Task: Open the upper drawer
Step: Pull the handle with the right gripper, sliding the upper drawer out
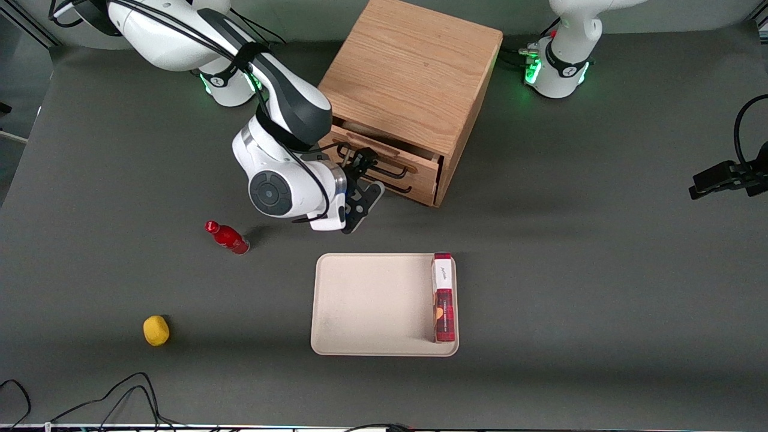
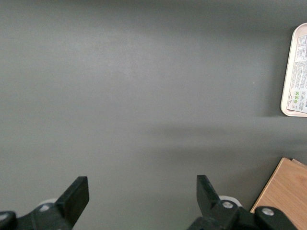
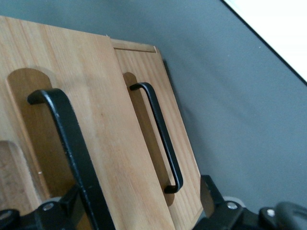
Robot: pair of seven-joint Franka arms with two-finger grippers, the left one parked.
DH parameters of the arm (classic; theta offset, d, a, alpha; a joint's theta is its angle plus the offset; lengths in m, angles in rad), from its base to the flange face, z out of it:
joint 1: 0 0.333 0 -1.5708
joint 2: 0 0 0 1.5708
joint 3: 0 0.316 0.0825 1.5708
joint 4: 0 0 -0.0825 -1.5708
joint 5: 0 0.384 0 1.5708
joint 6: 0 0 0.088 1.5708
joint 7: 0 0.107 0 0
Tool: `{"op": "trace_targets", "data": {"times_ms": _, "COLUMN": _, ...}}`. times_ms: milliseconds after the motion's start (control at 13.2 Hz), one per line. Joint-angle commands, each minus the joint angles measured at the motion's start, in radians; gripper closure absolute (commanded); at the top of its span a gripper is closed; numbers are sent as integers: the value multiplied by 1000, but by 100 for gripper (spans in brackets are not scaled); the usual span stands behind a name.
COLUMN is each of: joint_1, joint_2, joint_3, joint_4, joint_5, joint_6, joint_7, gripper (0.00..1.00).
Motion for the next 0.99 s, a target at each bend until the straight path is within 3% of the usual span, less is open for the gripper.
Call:
{"op": "trace_targets", "data": {"times_ms": 0, "joint_1": -2, "joint_2": 39, "joint_3": -1, "joint_4": 62, "joint_5": -27, "joint_6": 0, "joint_7": 20, "gripper": 0}}
{"op": "trace_targets", "data": {"times_ms": 910, "joint_1": -11, "joint_2": 97, "joint_3": -38, "joint_4": 148, "joint_5": -79, "joint_6": -4, "joint_7": 18, "gripper": 0}}
